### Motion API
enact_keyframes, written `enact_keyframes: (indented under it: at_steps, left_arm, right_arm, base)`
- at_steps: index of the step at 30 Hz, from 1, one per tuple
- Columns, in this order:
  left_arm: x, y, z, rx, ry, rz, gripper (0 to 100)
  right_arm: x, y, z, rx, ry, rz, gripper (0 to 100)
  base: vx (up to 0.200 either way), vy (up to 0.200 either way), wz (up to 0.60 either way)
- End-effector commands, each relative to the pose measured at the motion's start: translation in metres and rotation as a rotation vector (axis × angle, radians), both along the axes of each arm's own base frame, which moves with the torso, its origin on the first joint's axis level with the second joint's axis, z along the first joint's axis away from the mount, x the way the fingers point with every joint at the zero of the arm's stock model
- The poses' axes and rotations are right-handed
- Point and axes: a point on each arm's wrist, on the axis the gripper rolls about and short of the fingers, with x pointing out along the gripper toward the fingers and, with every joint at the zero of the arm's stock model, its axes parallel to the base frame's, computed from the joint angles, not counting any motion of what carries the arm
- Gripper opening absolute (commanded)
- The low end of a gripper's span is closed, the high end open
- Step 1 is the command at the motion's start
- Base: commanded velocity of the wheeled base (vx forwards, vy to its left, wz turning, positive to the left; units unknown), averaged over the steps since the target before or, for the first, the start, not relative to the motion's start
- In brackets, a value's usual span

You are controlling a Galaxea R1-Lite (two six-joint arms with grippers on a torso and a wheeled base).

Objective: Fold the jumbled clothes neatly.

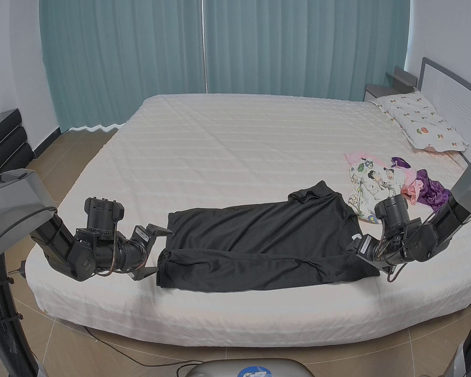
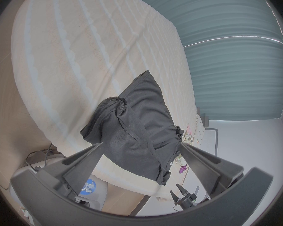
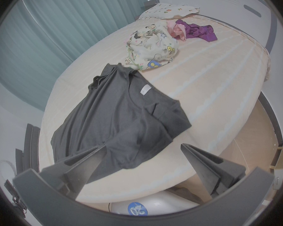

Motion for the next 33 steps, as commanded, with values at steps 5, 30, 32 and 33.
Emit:
enact_keyframes:
  at_steps: [5,30,32,33]
  left_arm:
    - [0.0,0.0,0.0,-0.001,-0.001,0.0,100]
    - [-0.003,0.0,-0.001,-0.004,-0.022,0.0,100]
    - [-0.003,0.0,-0.002,-0.004,-0.02,0.0,100]
    - [-0.003,0.0,-0.001,-0.004,-0.022,0.0,100]
  right_arm:
    - [0.036,-0.016,-0.032,0.055,0.018,-0.022,100]
    - [0.043,-0.034,-0.043,0.103,0.026,-0.022,0]
    - [0.04,-0.035,-0.039,0.102,0.021,-0.022,0]
    - [0.037,-0.035,-0.039,0.101,0.026,-0.021,0]
  base:
    - [0.0,0.0,0.0]
    - [0.0,0.0,0.0]
    - [0.0,0.0,0.0]
    - [0.0,0.0,0.0]
